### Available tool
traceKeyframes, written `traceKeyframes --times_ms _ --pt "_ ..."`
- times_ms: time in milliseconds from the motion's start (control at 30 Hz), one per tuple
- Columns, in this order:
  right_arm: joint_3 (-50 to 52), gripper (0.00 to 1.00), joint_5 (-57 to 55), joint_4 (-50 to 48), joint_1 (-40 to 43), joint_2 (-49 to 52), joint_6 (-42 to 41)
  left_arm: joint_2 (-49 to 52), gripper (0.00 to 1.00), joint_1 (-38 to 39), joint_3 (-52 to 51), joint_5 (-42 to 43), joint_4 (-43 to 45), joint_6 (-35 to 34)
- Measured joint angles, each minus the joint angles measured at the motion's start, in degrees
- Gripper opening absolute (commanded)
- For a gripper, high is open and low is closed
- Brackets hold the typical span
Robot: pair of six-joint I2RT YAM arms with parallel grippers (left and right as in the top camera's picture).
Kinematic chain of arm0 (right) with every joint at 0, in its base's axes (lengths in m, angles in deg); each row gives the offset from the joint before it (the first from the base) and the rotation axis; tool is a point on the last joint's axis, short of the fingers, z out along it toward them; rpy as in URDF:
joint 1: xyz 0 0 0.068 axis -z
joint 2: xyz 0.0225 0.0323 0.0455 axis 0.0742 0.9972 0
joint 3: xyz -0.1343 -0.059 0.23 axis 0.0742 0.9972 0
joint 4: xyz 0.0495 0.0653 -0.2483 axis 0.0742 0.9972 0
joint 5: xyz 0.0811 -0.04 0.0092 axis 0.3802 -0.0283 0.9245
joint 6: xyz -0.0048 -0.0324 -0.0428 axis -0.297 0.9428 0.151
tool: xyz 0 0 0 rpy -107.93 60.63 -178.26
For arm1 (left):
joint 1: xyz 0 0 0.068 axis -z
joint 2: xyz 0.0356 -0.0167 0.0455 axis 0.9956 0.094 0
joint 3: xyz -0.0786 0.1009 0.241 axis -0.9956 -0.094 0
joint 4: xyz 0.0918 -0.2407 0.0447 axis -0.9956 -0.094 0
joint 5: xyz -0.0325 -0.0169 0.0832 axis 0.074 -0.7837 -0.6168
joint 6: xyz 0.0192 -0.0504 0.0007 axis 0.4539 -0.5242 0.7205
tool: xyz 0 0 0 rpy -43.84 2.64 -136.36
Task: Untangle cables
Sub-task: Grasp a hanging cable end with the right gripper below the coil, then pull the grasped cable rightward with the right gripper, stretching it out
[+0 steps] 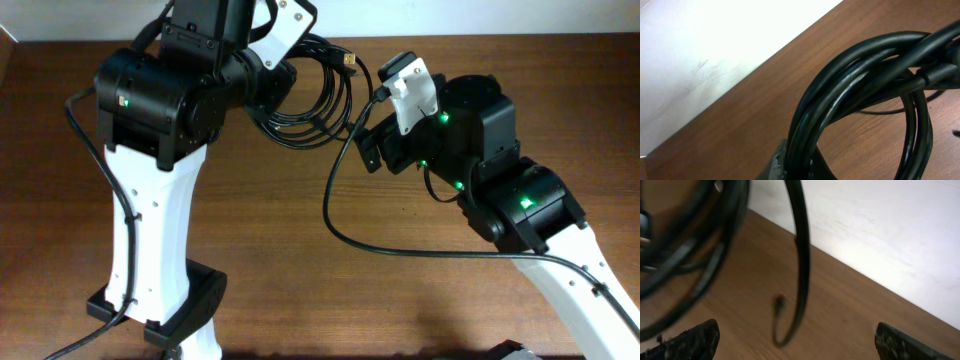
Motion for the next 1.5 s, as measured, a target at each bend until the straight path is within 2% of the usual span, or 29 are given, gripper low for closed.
traceKeyframes --times_ms 400,567,633,667,700,1233,1500 --pt "0.0 0.98 0.2 -0.3 0.0 0.3 1.0 0.0 0.0 0.0 0.0 0.0 -0.2 0.0" --pt "-0.1 0.98 -0.1 -0.9 0.0 4.0 1.2 0.0 0.0 0.0 0.0 0.0 -0.4 0.0" --pt "-0.1 0.51 -0.1 -0.8 0.0 5.7 1.3 0.0 0.0 0.0 0.0 0.0 -0.4 0.0" --pt "-0.1 0.13 -0.1 -0.8 0.0 6.2 1.6 0.0 0.0 0.0 0.0 0.0 -0.4 0.0" --pt "-0.1 0.04 -0.1 -0.9 0.0 6.6 1.5 0.0 0.0 0.0 0.0 0.0 -0.5 0.0" --pt "-0.1 0.04 -5.8 -0.5 0.6 7.0 2.8 0.0 0.0 0.0 0.0 0.0 -0.9 0.0" --pt "-0.6 0.04 -2.4 0.1 9.4 6.9 2.5 0.0 0.0 1.1 0.0 -1.2 -2.1 -1.2"
